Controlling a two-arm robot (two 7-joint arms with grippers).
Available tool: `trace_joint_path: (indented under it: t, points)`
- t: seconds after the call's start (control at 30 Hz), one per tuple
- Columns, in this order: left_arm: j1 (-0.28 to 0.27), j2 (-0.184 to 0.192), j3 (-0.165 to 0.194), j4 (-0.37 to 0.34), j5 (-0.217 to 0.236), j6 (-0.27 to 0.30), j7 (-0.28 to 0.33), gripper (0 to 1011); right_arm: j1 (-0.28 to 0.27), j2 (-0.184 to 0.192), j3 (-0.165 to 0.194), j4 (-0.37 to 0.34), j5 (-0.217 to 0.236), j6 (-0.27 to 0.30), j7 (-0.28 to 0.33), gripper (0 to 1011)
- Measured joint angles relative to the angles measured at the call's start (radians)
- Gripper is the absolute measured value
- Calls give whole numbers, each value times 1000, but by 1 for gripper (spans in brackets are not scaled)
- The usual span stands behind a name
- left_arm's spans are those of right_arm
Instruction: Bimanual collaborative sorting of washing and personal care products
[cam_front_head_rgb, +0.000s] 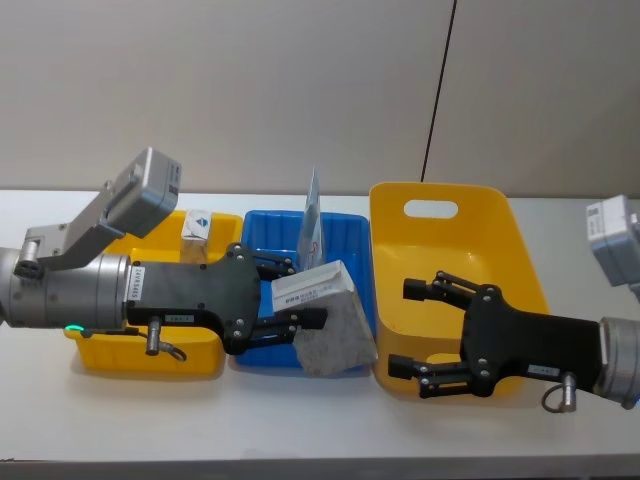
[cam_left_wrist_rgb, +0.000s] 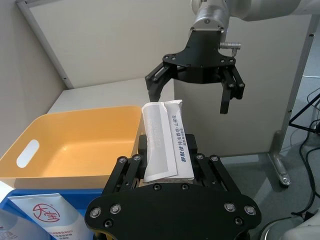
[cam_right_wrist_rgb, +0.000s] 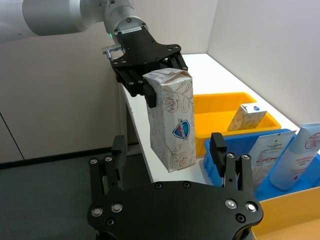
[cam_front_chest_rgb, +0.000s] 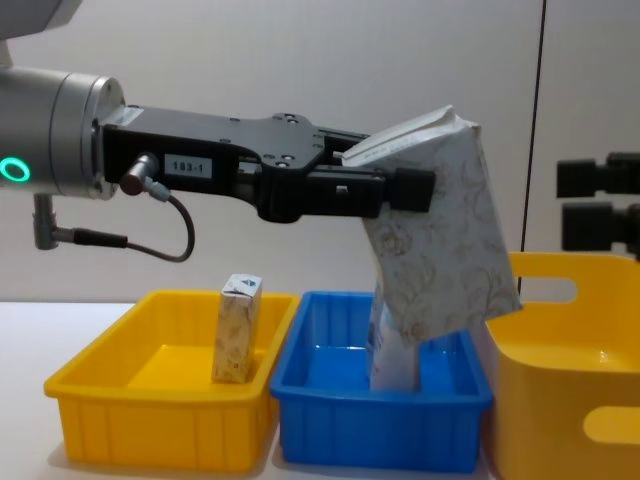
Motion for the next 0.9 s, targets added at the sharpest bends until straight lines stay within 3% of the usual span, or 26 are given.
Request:
trace_joint_path:
  t: [0.9]
  points:
    - [0, 0, 0, 0, 0, 0, 0, 376, 131, -94, -125, 123, -53, 7, -14, 1000]
